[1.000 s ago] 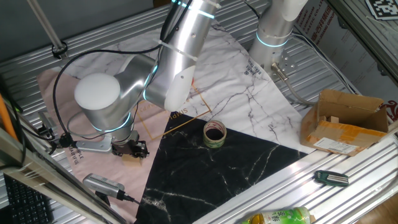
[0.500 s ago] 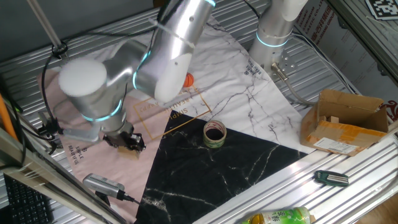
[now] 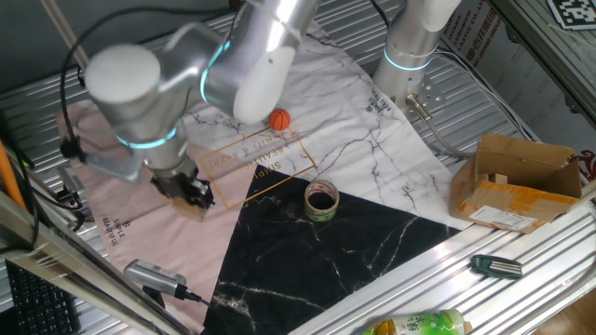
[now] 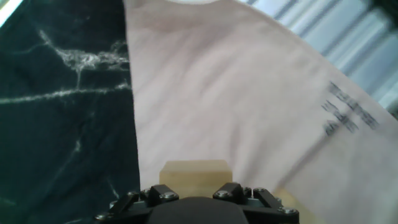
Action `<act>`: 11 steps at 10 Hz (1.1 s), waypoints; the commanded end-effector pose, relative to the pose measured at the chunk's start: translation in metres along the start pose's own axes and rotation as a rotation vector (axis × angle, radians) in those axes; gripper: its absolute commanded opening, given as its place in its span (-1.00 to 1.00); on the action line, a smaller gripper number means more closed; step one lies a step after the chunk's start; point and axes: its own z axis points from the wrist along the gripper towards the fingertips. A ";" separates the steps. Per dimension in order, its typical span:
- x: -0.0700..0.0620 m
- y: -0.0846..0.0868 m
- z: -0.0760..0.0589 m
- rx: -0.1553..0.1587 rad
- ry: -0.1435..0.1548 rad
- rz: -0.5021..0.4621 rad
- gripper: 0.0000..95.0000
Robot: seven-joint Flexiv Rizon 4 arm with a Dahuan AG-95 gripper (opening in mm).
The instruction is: Stack the blocks into a pyramid shape
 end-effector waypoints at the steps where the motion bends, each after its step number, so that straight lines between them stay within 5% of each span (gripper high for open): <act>1: 0.010 -0.011 -0.025 0.018 -0.013 0.129 -1.00; 3: 0.016 -0.017 -0.039 0.031 -0.052 0.280 -1.00; 5: 0.020 -0.025 -0.050 0.026 -0.064 0.329 -1.00; 11: 0.034 -0.043 -0.040 0.025 -0.091 0.354 -1.00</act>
